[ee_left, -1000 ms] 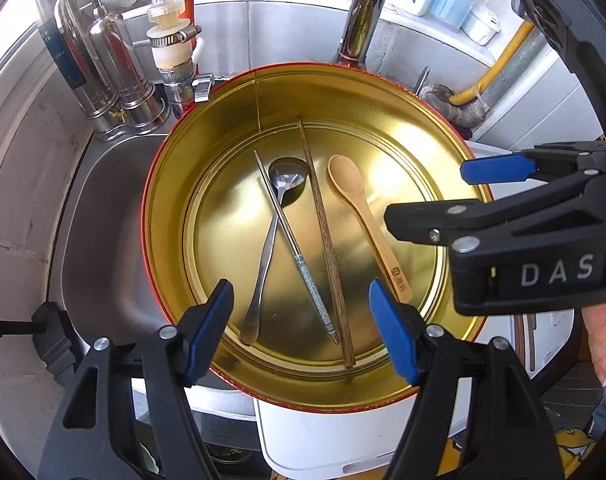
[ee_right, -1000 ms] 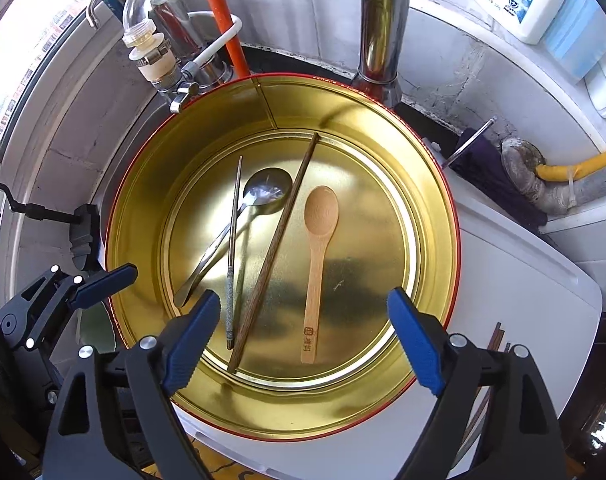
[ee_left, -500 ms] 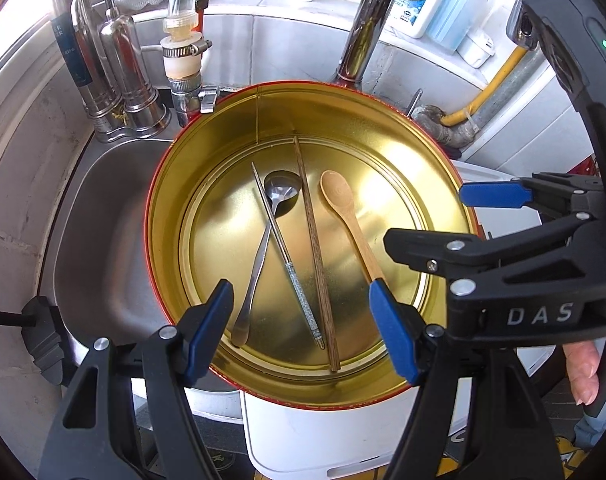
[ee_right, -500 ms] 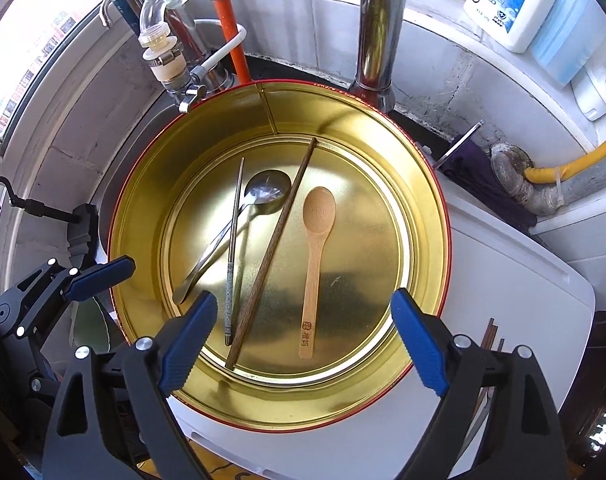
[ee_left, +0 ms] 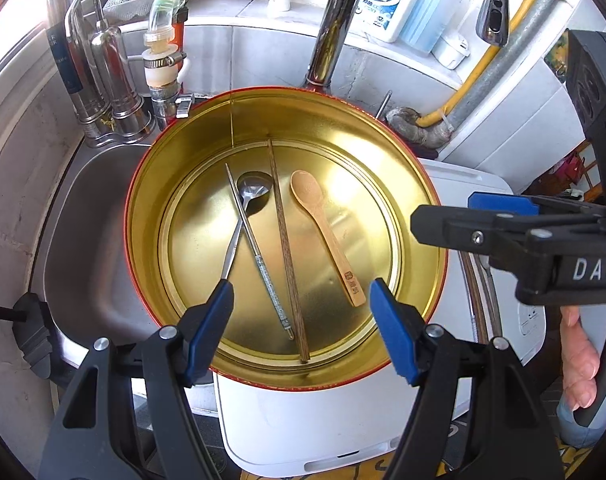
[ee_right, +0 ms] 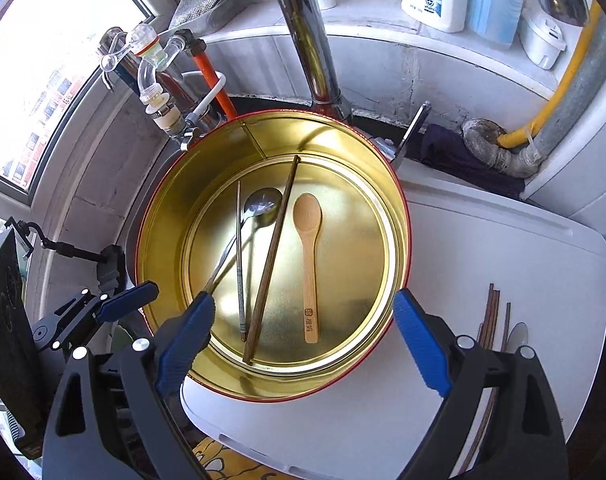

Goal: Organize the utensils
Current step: 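Move both tools back toward the utensils on the board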

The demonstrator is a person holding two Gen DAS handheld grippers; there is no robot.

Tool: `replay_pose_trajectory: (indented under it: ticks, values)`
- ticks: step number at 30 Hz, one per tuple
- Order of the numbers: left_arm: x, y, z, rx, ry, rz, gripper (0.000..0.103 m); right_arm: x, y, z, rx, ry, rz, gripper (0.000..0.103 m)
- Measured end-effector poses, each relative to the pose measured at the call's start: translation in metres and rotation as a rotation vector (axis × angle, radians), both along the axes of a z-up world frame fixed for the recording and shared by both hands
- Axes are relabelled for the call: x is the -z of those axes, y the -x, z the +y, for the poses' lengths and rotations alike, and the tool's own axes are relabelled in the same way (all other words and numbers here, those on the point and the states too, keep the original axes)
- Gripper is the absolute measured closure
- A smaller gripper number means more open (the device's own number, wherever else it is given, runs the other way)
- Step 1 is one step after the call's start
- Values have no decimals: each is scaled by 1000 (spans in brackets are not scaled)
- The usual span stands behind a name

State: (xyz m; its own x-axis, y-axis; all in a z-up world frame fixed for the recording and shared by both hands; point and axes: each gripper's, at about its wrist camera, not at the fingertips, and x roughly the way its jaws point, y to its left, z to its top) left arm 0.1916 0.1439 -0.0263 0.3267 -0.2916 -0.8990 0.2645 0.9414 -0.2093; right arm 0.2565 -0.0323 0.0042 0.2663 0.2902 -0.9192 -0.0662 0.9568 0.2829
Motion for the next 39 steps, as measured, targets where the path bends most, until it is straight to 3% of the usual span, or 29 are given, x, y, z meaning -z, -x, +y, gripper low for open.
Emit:
replay_pose_trajectory:
  ticks: [7, 16, 29, 39]
  values:
    - [-4, 16, -20, 48, 37, 6, 34, 1, 18, -51, 120, 17, -13, 12]
    - [-6, 29, -54, 143, 35, 32, 34, 20, 49, -108, 239, -9, 34, 11]
    - [0, 51, -114, 271, 32, 72, 34, 50, 74, -155, 250, 18, 95, 12]
    - [28, 54, -159, 309, 12, 145, 34, 72, 88, -186, 232, 33, 125, 12]
